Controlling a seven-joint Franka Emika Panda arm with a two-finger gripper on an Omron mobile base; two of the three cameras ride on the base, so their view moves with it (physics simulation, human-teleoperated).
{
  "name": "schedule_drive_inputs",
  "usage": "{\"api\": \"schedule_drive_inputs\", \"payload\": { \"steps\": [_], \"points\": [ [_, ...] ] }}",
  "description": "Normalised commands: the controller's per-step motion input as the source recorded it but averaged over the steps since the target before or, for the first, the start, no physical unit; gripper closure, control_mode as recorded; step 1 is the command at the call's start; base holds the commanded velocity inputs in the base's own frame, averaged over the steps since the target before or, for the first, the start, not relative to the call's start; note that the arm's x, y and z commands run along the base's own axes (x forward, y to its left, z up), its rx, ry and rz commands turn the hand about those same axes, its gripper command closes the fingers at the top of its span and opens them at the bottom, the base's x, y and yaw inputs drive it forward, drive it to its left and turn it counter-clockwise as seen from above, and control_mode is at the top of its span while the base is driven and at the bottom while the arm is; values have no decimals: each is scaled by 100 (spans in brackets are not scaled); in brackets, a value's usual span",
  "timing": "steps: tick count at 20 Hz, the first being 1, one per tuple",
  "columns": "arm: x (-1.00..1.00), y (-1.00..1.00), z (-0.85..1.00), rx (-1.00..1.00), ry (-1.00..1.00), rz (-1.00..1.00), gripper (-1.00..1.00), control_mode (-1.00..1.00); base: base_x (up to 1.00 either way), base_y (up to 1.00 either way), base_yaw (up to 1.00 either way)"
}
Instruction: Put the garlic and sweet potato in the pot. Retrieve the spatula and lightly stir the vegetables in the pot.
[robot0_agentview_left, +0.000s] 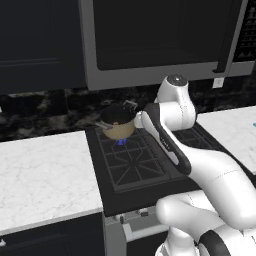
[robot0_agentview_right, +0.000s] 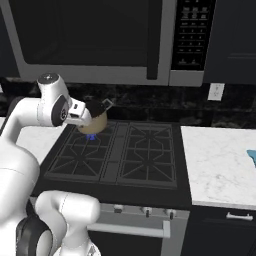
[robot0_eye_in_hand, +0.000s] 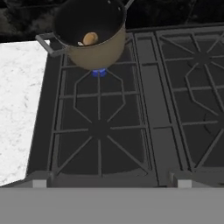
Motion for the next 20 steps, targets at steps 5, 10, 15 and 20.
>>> {"api": "schedule_drive_inputs", "payload": {
  "steps": [5, 10, 15, 20],
  "points": [
    [0, 0, 0, 0, 0, 0, -100, 100, -48, -53, 1],
    [0, 0, 0, 0, 0, 0, -100, 100, -38, -91, 0],
    [0, 0, 0, 0, 0, 0, -100, 100, 11, -89, 0],
    [0, 0, 0, 0, 0, 0, -100, 100, 41, -83, 0]
  ]
}}
